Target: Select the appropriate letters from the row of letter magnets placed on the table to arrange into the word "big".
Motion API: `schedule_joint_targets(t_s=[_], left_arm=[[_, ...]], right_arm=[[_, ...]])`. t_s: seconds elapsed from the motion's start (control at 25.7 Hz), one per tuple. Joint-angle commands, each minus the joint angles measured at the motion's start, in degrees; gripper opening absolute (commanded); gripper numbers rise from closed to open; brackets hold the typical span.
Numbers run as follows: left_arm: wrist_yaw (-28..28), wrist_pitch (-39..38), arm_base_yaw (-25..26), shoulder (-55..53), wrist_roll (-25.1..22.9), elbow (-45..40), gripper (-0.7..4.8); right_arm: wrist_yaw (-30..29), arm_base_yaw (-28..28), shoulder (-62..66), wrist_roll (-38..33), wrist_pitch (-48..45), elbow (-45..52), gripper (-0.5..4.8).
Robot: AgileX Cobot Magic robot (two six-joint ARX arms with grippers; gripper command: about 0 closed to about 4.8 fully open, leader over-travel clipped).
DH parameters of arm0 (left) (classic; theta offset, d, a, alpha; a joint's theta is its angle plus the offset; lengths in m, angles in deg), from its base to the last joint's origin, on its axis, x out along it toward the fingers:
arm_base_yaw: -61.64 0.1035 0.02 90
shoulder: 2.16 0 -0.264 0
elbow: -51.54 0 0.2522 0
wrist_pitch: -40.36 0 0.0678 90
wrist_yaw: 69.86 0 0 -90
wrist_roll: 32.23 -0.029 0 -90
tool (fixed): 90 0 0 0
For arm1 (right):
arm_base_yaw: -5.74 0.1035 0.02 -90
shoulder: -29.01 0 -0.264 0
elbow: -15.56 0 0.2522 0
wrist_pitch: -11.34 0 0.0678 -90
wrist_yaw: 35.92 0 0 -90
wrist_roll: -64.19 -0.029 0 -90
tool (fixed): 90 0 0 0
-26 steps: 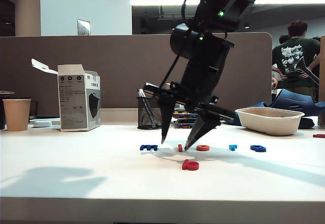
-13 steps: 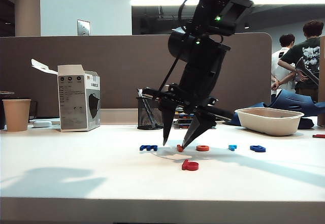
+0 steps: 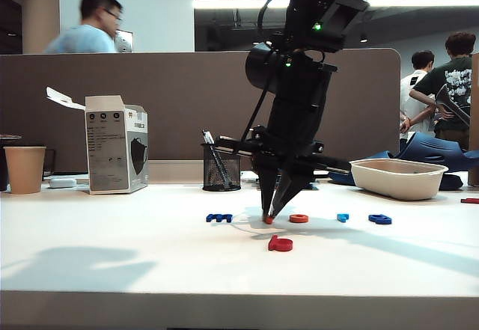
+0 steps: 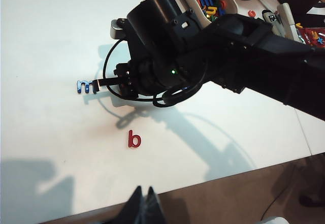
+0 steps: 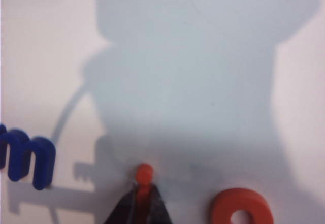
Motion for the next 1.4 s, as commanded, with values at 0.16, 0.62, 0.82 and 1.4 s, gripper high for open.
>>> schedule_joint_targets(t_s=[0.16,0.62,0.82,1.4], left_arm=[[-0.4,0.4,0.0,0.1,0.0,0.2,-0.05],[-0.4,0.4,0.0,0.1,0.0,0.2,-0.05],[-0.4,0.4,0.0,0.1,0.0,0.2,-0.05],[-0.4,0.4,0.0,0.1,0.0,0.2,-0.05]], right_arm=[[2.4,0.0,2.9,0.0,6.3,1.9,-0.07],[2.1,0.0,-3.2,0.9,8.5,1.5,-0.06],[2.1,0.0,-8.7,1.2,11.8,1.7,-0.06],[2.1,3.6,-13.9,0.3,8.8,13.6,-0.06]])
